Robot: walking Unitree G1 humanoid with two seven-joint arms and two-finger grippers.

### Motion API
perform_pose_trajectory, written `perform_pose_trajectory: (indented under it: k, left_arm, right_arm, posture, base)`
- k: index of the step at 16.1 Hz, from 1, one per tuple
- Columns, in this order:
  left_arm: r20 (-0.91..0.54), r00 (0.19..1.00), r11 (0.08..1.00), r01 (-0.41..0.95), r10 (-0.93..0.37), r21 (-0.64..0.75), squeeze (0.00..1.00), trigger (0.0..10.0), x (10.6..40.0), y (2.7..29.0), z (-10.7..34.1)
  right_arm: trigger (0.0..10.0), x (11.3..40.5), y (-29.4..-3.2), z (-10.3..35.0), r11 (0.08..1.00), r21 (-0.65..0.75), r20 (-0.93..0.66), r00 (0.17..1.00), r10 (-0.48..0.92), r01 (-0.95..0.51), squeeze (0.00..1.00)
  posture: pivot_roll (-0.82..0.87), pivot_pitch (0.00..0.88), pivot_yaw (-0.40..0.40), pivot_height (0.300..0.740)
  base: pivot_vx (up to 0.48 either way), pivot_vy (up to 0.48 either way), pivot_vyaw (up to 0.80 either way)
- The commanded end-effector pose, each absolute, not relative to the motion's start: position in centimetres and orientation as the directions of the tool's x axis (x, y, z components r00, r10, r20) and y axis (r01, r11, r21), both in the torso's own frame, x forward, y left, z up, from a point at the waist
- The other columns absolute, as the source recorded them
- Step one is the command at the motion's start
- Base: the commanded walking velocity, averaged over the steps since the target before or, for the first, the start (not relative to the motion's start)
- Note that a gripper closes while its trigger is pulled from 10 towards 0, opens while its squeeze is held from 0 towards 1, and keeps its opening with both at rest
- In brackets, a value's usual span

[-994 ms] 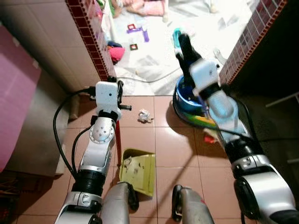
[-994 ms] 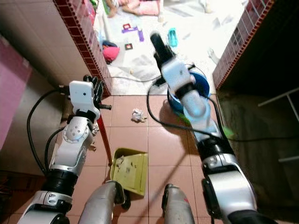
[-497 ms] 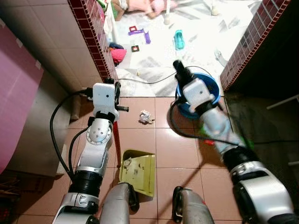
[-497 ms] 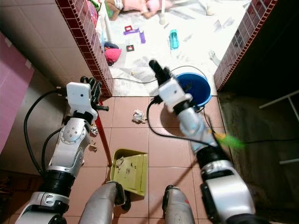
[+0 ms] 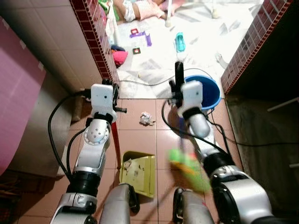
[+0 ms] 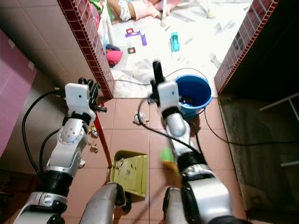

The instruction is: Sweep floor

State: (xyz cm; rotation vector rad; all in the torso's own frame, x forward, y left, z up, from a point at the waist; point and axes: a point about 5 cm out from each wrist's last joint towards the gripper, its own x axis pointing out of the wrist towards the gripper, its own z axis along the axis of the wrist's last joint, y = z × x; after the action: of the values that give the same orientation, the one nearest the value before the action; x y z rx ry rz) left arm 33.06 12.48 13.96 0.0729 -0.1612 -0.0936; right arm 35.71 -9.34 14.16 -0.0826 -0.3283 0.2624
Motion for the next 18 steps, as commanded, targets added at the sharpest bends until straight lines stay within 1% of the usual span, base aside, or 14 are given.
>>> perform_pose_trajectory:
  k: [1,3,5,6,9,11,12,13,14,15,17,18]
  left_arm:
    - [0.108,0.991,0.994,0.074,-0.083,0.084,0.0,10.0,33.1,12.6,12.8]
    - [0.101,0.992,0.995,0.07,-0.077,0.07,0.0,10.0,33.3,11.9,12.7]
    - [0.096,0.992,0.995,0.077,-0.082,0.058,0.0,10.0,33.5,11.3,12.5]
    - [0.095,0.992,0.995,0.077,-0.083,0.06,0.0,10.0,33.6,11.2,12.4]
    - [0.115,0.991,0.994,0.059,-0.069,0.091,0.0,10.0,34.2,11.1,12.8]
    - [0.127,0.99,0.994,0.053,-0.064,0.092,0.0,10.0,34.4,11.3,13.3]
    - [0.133,0.99,0.995,0.037,-0.048,0.089,0.0,10.0,34.4,11.6,13.3]
    - [0.135,0.99,0.996,0.029,-0.041,0.088,0.0,10.0,34.4,11.7,13.3]
    - [0.132,0.991,0.996,0.004,-0.016,0.089,0.0,10.0,34.1,12.1,13.0]
    - [0.134,0.991,0.995,-0.004,-0.009,0.097,0.0,10.0,33.6,12.5,12.7]
    - [0.123,0.992,0.995,-0.014,0.001,0.099,0.0,10.0,32.9,13.0,12.1]
    - [0.112,0.994,0.994,-0.017,0.005,0.106,0.0,10.0,32.5,13.1,11.6]
  right_arm:
    - [10.0,36.2,-9.0,16.4,0.97,-0.055,0.388,0.89,0.24,-0.238,0.0]
    - [10.0,36.5,-9.3,18.2,0.973,-0.005,0.44,0.873,0.21,-0.231,0.0]
    - [10.0,37.1,-10.4,20.1,0.97,0.001,0.473,0.854,0.215,-0.245,0.0]
    - [10.0,37.4,-10.9,21.1,0.964,-0.041,0.479,0.841,0.25,-0.263,0.0]
    - [10.0,37.7,-11.6,24.4,0.919,-0.242,0.505,0.768,0.393,-0.311,0.0]
    - [10.0,37.7,-11.6,25.2,0.879,-0.347,0.482,0.741,0.467,-0.328,0.0]
    - [10.0,38.0,-12.1,24.1,0.882,-0.344,0.434,0.778,0.454,-0.322,0.0]
    - [10.0,38.0,-12.3,23.5,0.886,-0.328,0.417,0.792,0.446,-0.327,0.0]
    - [10.0,37.4,-12.2,21.4,0.887,-0.298,0.376,0.811,0.448,-0.352,0.0]
    - [10.0,36.3,-11.5,19.0,0.874,-0.271,0.332,0.813,0.479,-0.404,0.0]
    - [10.0,34.8,-10.3,17.2,0.867,-0.225,0.324,0.805,0.496,-0.444,0.0]
    - [10.0,34.2,-9.7,16.6,0.882,-0.2,0.333,0.817,0.47,-0.426,0.0]
  posture:
    - [-0.01,0.132,0.082,0.74]
    - [-0.03,0.119,0.073,0.74]
    - [-0.06,0.102,0.059,0.74]
    - [-0.07,0.1,0.053,0.74]
    - [-0.1,0.098,0.031,0.74]
    - [-0.11,0.097,0.023,0.74]
    - [-0.1,0.084,0.027,0.74]
    - [-0.1,0.084,0.027,0.74]
    - [-0.08,0.069,0.035,0.74]
    - [-0.08,0.06,0.041,0.74]
    - [-0.08,0.047,0.047,0.74]
    - [-0.08,0.04,0.051,0.74]
  base:
    - [0.0,0.0,0.0]
    - [0.0,0.0,0.0]
    - [0.0,0.0,0.0]
    - [0.0,0.0,0.0]
    - [0.0,0.0,0.0]
    - [0.0,0.0,0.0]
    - [0.0,0.0,0.0]
    - [0.0,0.0,0.0]
    - [0.0,0.0,0.0]
    - [0.0,0.0,0.0]
    - [0.0,0.0,0.0]
    - [0.0,0.0,0.0]
